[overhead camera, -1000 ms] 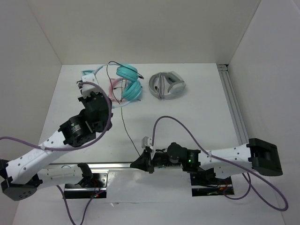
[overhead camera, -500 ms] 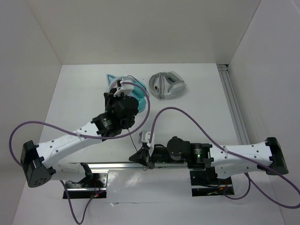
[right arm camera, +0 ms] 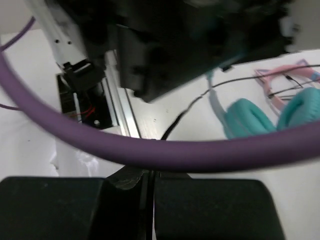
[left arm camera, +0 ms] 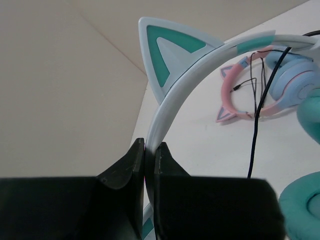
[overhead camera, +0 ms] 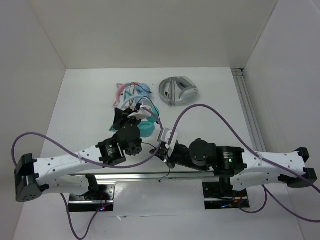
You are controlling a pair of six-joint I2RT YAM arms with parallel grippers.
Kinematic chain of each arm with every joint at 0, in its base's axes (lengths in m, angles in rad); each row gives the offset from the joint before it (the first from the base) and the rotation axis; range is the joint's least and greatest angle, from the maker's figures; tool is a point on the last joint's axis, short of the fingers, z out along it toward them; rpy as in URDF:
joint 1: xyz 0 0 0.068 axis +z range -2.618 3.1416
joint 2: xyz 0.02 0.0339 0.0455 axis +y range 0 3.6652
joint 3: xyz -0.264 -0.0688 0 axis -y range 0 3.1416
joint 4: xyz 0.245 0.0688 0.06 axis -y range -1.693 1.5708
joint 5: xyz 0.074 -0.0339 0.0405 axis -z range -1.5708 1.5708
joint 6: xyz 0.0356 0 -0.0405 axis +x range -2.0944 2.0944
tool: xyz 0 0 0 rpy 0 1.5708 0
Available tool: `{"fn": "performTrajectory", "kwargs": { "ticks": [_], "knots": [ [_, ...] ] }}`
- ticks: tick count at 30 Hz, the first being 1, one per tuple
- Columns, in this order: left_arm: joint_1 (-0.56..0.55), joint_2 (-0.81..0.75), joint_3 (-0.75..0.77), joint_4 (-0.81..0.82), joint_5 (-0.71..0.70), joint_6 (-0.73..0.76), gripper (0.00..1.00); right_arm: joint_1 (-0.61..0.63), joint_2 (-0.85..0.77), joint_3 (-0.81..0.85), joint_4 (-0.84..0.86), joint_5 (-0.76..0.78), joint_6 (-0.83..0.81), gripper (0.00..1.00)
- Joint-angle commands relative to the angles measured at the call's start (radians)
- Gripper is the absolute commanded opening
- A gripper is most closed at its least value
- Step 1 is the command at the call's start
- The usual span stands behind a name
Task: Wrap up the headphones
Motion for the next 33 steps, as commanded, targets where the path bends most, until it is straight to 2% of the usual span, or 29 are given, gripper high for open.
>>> {"fn": "performTrajectory", "kwargs": {
  "ticks": [1, 2, 3, 6, 8, 10, 11, 14, 18, 21, 23, 24, 25, 28, 33],
  "knots": [
    [-0.038, -0.131, -0.053, 0.426, -0.123, 0.308, 0.00, 0.009, -0.014, 0.060, -0.101, 0.124, -0.038, 0.00],
    [-0.038, -0.143, -0.092, 0.530, -0.123, 0.465, 0.00, 0.009, -0.014, 0.060, -0.101, 0.151, -0.050, 0.00],
    [-0.047, -0.144, -0.104, 0.662, -0.123, 0.521, 0.00, 0.009, -0.014, 0.072, -0.111, 0.164, -0.050, 0.00],
    [-0.047, -0.156, -0.114, 0.656, -0.123, 0.579, 0.00, 0.009, 0.009, 0.086, -0.125, 0.240, -0.073, 0.00],
    [-0.058, -0.156, -0.126, 0.746, -0.123, 0.641, 0.00, 0.009, 0.022, 0.095, -0.112, 0.315, -0.093, 0.00],
    [-0.058, -0.135, -0.149, 0.880, -0.123, 0.798, 0.00, 0.009, 0.032, 0.095, -0.075, 0.429, -0.124, 0.00],
    [-0.058, -0.134, -0.149, 0.951, -0.123, 0.830, 0.00, 0.009, 0.032, 0.095, -0.053, 0.460, -0.139, 0.00],
    [-0.067, -0.114, -0.173, 0.961, -0.123, 0.846, 0.00, 0.009, 0.052, 0.095, 0.023, 0.541, -0.188, 0.00],
    [-0.067, -0.069, -0.196, 1.172, -0.123, 0.988, 0.00, -0.047, 0.062, 0.095, 0.143, 0.616, -0.245, 0.00],
    [-0.067, -0.001, -0.150, 1.332, -0.123, 1.065, 0.00, -0.130, 0.039, 0.086, 0.256, 0.583, -0.210, 0.00],
    [-0.067, 0.046, -0.085, 1.572, -0.123, 1.236, 0.00, -0.250, 0.028, 0.077, 0.301, 0.486, -0.179, 0.00],
    [-0.078, 0.086, -0.063, 1.606, -0.123, 1.293, 0.00, -0.291, 0.028, 0.090, 0.301, 0.448, -0.152, 0.00],
    [-0.088, 0.099, -0.039, 1.607, -0.123, 1.306, 0.00, -0.366, 0.028, 0.104, 0.301, 0.369, -0.152, 0.00],
    [-0.122, 0.117, -0.026, 1.607, -0.123, 1.306, 0.00, -0.458, 0.078, 0.175, 0.272, 0.256, -0.141, 0.00],
    [-0.157, 0.129, -0.026, 1.607, -0.123, 1.306, 0.00, -0.619, 0.146, 0.219, 0.263, 0.147, -0.162, 0.00]
  ]
}}
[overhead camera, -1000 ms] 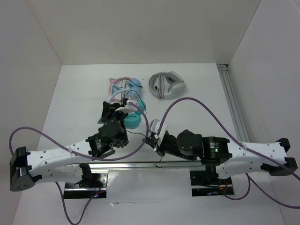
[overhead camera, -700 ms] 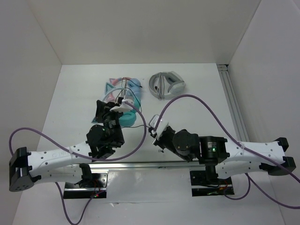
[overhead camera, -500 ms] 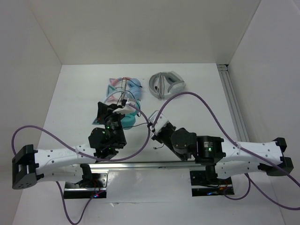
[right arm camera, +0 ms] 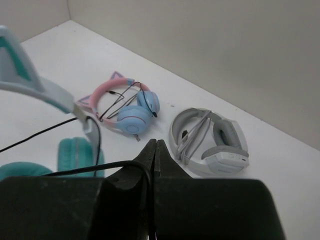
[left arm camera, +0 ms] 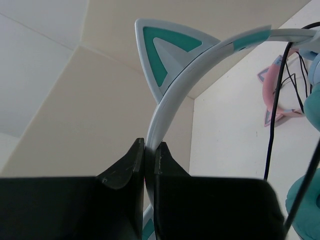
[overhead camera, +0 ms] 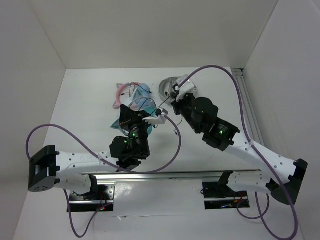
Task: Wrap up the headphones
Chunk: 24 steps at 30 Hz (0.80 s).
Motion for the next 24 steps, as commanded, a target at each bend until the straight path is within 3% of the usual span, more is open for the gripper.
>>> {"fn": "performTrajectory", "kwargs": {
  "ticks": [1, 7, 13, 19, 24],
  "knots": [
    [-0.010, -0.025, 0.027, 0.548, -0.099, 0.071, 0.00, -0.100, 0.015, 0.075, 0.115, -0.075, -0.004, 0.00],
    [-0.080, -0.111, 0.046, 0.301, -0.099, -0.092, 0.00, -0.270, 0.067, 0.055, 0.172, -0.262, 0.058, 0.00],
    [-0.238, -0.192, 0.112, -0.166, -0.099, -0.483, 0.00, -0.476, 0.122, 0.023, 0.255, -0.555, 0.143, 0.02],
    [-0.301, -0.162, 0.107, -0.124, -0.099, -0.467, 0.00, -0.497, 0.160, 0.061, 0.301, -0.621, 0.152, 0.00],
    [-0.277, -0.064, 0.079, 0.162, -0.055, -0.290, 0.00, -0.551, 0.151, 0.061, 0.319, -0.662, 0.180, 0.00]
  ]
}}
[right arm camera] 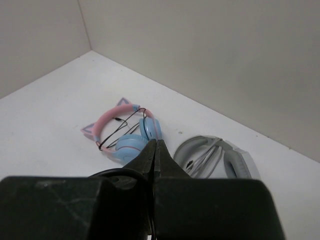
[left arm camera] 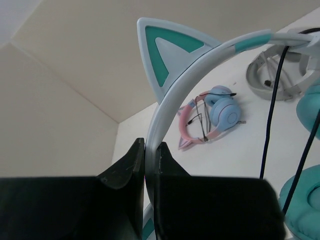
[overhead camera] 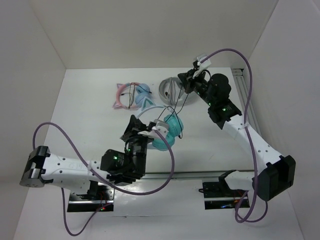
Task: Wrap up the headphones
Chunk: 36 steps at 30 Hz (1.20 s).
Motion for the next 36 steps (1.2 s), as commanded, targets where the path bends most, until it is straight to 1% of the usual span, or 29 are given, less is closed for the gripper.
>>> {"fn": "performTrajectory", "kwargs": {
  "ticks": [1, 3, 4, 5, 6, 7, 8, 9, 10, 11, 12, 13, 14, 15, 16, 17, 18, 19, 21, 22, 23, 25, 27, 28, 29, 32, 36],
  "knots": [
    [0.037, 0.059, 0.019, 0.279, -0.009, 0.095, 0.00, -0.058, -0.010, 0.053, 0.105, -0.026, 0.043, 0.00],
    [0.081, 0.108, 0.043, 0.431, 0.032, 0.213, 0.00, -0.084, -0.010, 0.044, 0.105, -0.036, 0.063, 0.00],
    [0.091, 0.122, 0.081, 0.503, 0.033, 0.326, 0.00, -0.097, -0.010, 0.044, 0.114, -0.049, 0.083, 0.00],
    [0.091, 0.122, 0.095, 0.563, 0.053, 0.356, 0.00, -0.107, -0.010, 0.032, 0.114, -0.049, 0.083, 0.00],
    [0.100, 0.134, 0.105, 0.541, 0.069, 0.356, 0.00, -0.108, -0.010, 0.019, 0.124, -0.049, 0.092, 0.00],
    [0.138, 0.134, 0.120, 0.472, 0.092, 0.236, 0.00, -0.108, -0.010, 0.019, 0.125, -0.049, 0.104, 0.00],
    [0.172, 0.121, 0.120, 0.242, 0.102, 0.131, 0.00, -0.108, -0.010, 0.007, 0.135, -0.049, 0.105, 0.00],
    [0.210, 0.107, 0.140, 0.064, 0.102, -0.006, 0.00, -0.108, -0.010, 0.007, 0.146, -0.049, 0.118, 0.00],
    [0.262, 0.090, 0.160, -0.166, 0.138, -0.175, 0.00, -0.108, -0.010, 0.007, 0.146, -0.049, 0.118, 0.00],
    [0.275, 0.050, 0.245, -0.463, 0.177, -0.644, 0.00, -0.108, -0.010, 0.007, 0.146, -0.058, 0.132, 0.00],
    [0.291, 0.050, 0.334, -1.177, 0.235, -0.936, 0.00, -0.108, -0.010, 0.007, 0.146, -0.059, 0.132, 0.00],
    [0.383, 0.059, 0.432, -1.407, 0.383, -1.170, 0.00, -0.108, -0.010, 0.007, 0.146, -0.059, 0.132, 0.00],
    [0.431, 0.080, 0.524, -1.499, 0.419, -1.339, 0.00, -0.108, -0.001, 0.016, 0.146, -0.059, 0.123, 0.00],
    [0.457, 0.094, 0.525, -1.500, 0.441, -1.332, 0.00, -0.108, -0.001, 0.030, 0.137, -0.059, 0.123, 0.00],
    [0.488, 0.094, 0.496, -1.436, 0.512, -1.304, 0.00, -0.118, 0.009, 0.030, 0.137, -0.068, 0.123, 0.00],
    [0.500, 0.094, 0.481, -1.444, 0.546, -1.314, 0.00, -0.118, 0.009, 0.042, 0.137, -0.068, 0.123, 0.00],
    [0.521, 0.094, 0.490, -1.482, 0.595, -1.350, 0.00, -0.118, 0.019, 0.056, 0.128, -0.068, 0.112, 0.00],
    [0.566, 0.094, 0.499, -1.559, 0.688, -1.417, 0.00, -0.118, 0.029, 0.056, 0.114, -0.068, 0.100, 0.00],
    [0.601, 0.079, 0.472, -1.570, 0.799, -1.426, 0.00, -0.118, 0.038, 0.070, 0.114, -0.068, 0.100, 0.00],
    [0.611, 0.079, 0.459, -1.570, 0.832, -1.427, 0.00, -0.118, 0.038, 0.082, 0.114, -0.068, 0.091, 0.00],
    [0.621, 0.065, 0.447, -1.585, 0.900, -1.417, 0.00, -0.118, 0.050, 0.082, 0.114, -0.077, 0.091, 0.00],
    [0.632, 0.065, 0.433, -1.605, 0.974, -1.402, 0.00, -0.118, 0.061, 0.093, 0.114, -0.089, 0.091, 0.00],
    [0.632, 0.065, 0.422, -1.632, 0.993, -1.381, 0.00, -0.118, 0.071, 0.102, 0.114, -0.098, 0.091, 0.00],
    [0.632, 0.065, 0.422, -1.670, 1.002, -1.381, 0.00, -0.118, 0.081, 0.113, 0.114, -0.098, 0.091, 0.00],
    [0.632, 0.065, 0.422, -1.684, 1.036, -1.371, 0.00, -0.118, 0.081, 0.113, 0.114, -0.108, 0.091, 0.00],
    [0.621, 0.032, 0.393, -1.693, 1.025, -1.371, 0.00, -0.118, 0.101, 0.122, 0.103, -0.108, 0.071, 0.00],
    [0.621, -0.050, 0.384, -1.720, 0.998, -1.423, 0.00, -0.127, 0.101, 0.099, 0.103, -0.086, 0.062, 0.00]
  ]
}}
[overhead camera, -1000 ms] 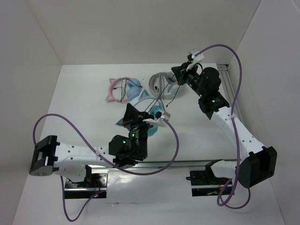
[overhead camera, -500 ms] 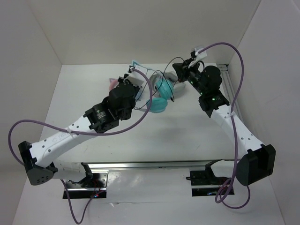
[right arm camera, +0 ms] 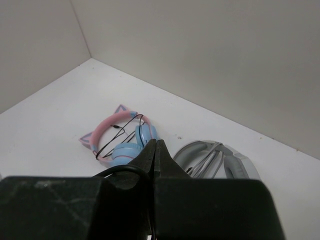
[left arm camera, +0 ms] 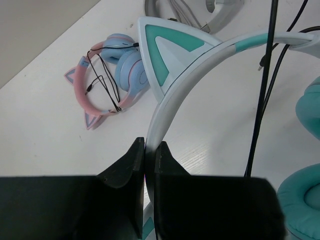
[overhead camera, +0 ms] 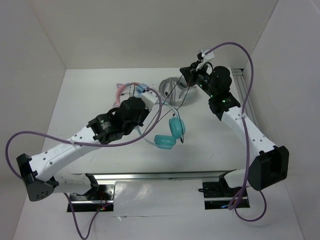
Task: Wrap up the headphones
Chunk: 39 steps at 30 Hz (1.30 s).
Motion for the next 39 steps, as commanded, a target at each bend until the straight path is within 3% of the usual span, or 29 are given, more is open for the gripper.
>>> {"fn": "performTrajectory", "kwargs": {
  "ticks": [1, 8, 12, 16, 18, 25, 29, 34, 39],
  "knots": [
    [0.008, -0.129, 0.014, -0.010, 0.021, -0.075, 0.00, -0.016, -0.004, 0.034, 0.044, 0.025, -0.020, 0.00],
    [0.008, -0.176, 0.025, -0.075, 0.020, -0.096, 0.00, -0.016, 0.005, 0.025, 0.053, 0.025, -0.009, 0.00],
    [0.008, -0.211, 0.048, -0.099, 0.115, -0.122, 0.00, -0.016, 0.025, 0.036, 0.053, -0.009, 0.000, 0.00],
    [-0.001, -0.251, 0.088, -0.099, 0.132, -0.171, 0.00, -0.025, 0.066, 0.013, 0.064, -0.212, 0.009, 0.00],
    [-0.001, -0.277, 0.116, -0.099, 0.111, -0.219, 0.00, -0.005, 0.092, -0.047, 0.140, -0.406, 0.035, 0.00],
    [-0.001, -0.297, 0.166, -0.078, 0.058, -0.315, 0.00, 0.120, 0.186, -0.228, 0.372, -0.535, 0.156, 0.00],
    [-0.010, -0.315, 0.175, -0.078, -0.073, -0.386, 0.00, 0.212, 0.230, -0.283, 0.467, -0.511, 0.190, 0.00],
    [-0.010, -0.295, 0.185, -0.064, -0.058, -0.397, 0.00, 0.340, 0.303, -0.283, 0.536, -0.564, 0.236, 0.04],
    [-0.010, -0.285, 0.175, -0.053, -0.133, -0.435, 0.00, 0.390, 0.365, -0.366, 0.811, -0.586, 0.383, 0.09]
  ]
}}
